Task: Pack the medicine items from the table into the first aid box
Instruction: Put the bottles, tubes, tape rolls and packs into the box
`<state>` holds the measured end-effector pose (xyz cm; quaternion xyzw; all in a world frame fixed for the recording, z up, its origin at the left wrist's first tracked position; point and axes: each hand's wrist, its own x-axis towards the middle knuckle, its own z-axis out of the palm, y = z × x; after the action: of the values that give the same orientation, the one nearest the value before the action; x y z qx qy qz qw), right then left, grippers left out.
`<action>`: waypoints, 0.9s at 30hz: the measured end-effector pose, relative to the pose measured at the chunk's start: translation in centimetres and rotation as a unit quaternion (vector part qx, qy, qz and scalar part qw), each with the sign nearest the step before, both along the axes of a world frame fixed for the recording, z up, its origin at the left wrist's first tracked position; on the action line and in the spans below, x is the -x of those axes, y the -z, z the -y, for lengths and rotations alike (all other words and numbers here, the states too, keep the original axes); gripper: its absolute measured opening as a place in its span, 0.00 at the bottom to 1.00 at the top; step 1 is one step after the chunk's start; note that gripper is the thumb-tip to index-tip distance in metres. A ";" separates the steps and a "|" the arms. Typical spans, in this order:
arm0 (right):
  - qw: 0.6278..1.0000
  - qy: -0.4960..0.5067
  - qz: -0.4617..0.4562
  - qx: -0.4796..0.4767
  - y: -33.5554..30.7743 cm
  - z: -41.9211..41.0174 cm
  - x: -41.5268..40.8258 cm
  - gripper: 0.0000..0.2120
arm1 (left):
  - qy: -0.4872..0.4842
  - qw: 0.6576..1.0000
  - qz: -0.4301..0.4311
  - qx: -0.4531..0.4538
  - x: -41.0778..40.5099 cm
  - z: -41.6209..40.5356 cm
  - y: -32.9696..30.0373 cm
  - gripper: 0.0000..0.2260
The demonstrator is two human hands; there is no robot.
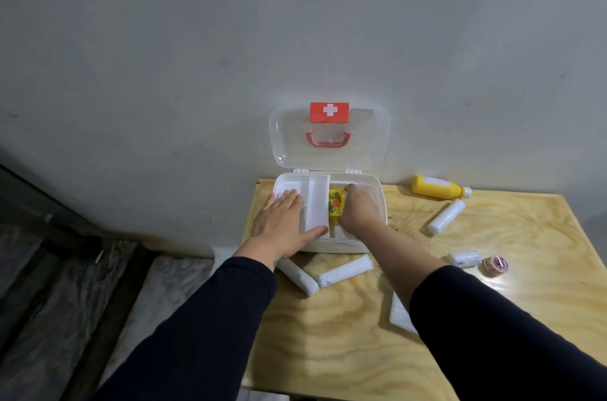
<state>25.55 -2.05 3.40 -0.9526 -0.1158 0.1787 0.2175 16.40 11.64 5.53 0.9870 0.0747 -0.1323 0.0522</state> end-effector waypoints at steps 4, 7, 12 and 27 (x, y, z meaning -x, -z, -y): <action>1.000 0.011 -0.007 -0.021 0.3 0.3 -0.1 0.26 | 0.003 1.000 -0.006 -0.005 -0.1 0.1 -0.3 0.41; 0.999 -0.011 -0.004 -0.036 -0.9 1.4 -0.2 0.30 | 0.007 1.000 -0.020 -0.003 -0.2 0.2 -0.7 0.41; 0.988 -0.041 0.069 -0.135 -4.4 5.2 1.3 0.22 | 0.009 1.000 -0.026 -0.015 -0.6 0.2 -1.4 0.39; 0.995 -0.063 0.044 -0.066 0.4 23.7 10.6 0.20 | 0.037 0.981 0.178 0.069 2.7 13.2 -0.9 0.22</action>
<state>14.90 -25.73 2.96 -0.9341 -0.1962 0.1416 0.2626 13.66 -1.54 6.47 0.9909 0.0181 0.0390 0.1276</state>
